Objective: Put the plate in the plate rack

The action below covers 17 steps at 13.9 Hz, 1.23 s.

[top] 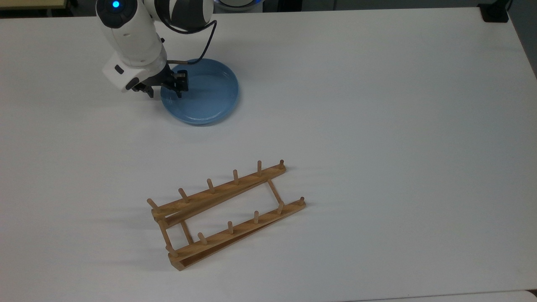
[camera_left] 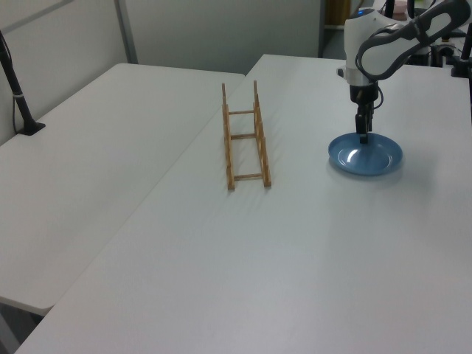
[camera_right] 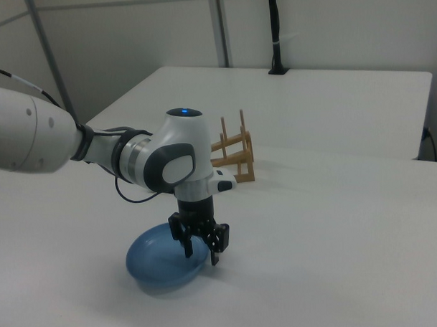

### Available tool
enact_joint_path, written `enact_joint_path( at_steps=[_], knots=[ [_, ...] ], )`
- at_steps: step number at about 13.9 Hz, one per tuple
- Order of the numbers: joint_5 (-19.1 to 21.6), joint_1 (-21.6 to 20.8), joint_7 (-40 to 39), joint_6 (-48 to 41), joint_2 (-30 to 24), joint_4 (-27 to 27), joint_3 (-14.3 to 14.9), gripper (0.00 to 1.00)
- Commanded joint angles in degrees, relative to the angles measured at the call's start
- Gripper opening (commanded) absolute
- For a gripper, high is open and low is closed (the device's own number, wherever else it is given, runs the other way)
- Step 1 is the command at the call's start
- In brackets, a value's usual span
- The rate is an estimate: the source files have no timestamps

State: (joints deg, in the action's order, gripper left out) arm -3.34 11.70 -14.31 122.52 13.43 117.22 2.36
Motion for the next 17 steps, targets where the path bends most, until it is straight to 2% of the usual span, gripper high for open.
enact_joint_path(
  at_steps=[1,2,4,8,10,12,16,17],
  knots=[
    [1.7,-0.1,2.2,3.0,1.3,0.2,-0.1,0.57],
    [3.1,-0.1,2.2,3.2,1.3,0.2,-0.1,0.42],
    [3.5,-0.2,2.2,3.2,1.0,-0.1,-0.2,0.01],
    [4.6,-0.4,1.6,0.4,-2.6,-2.3,-0.6,0.00],
    [7.8,-0.6,1.5,-4.7,-4.0,-7.4,-0.7,0.00],
    [9.1,-0.8,1.4,-9.2,-5.2,-12.0,-0.9,0.00],
    [9.2,-0.8,0.3,-10.5,-4.9,-11.9,-0.8,0.00],
    [9.1,-0.8,0.2,-10.2,-4.5,-11.1,-0.8,0.11]
  ],
)
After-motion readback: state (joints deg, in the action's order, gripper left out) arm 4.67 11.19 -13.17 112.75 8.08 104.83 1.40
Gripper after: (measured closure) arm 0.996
